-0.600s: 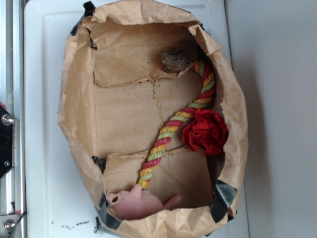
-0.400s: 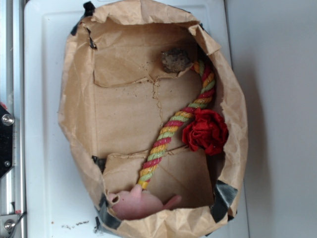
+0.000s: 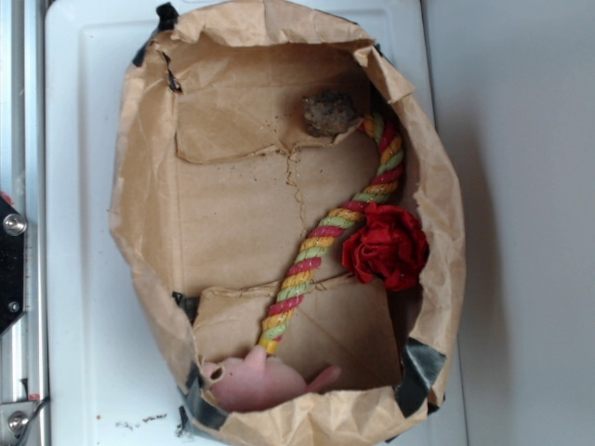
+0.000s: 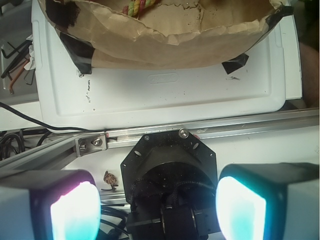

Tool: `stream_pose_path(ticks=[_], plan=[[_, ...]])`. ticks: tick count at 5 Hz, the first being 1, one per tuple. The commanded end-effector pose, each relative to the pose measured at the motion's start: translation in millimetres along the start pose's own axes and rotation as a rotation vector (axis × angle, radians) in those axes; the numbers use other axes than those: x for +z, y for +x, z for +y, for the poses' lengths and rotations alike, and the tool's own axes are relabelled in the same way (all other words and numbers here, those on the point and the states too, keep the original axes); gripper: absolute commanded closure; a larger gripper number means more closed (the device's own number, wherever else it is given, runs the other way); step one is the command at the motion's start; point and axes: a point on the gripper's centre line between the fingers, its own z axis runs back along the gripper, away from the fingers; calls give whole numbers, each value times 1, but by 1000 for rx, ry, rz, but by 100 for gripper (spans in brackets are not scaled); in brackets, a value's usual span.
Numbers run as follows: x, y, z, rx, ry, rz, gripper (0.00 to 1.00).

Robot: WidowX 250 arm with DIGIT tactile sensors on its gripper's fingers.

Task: Grab the rock.

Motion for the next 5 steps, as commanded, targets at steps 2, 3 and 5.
stream_pose_path(ticks=[2,3,5], plan=[[6,33,-14,23,-6,-58,0],[7,56,-22,60,-4,-67,0],[-2,94,-26,41,-22,-174,0]])
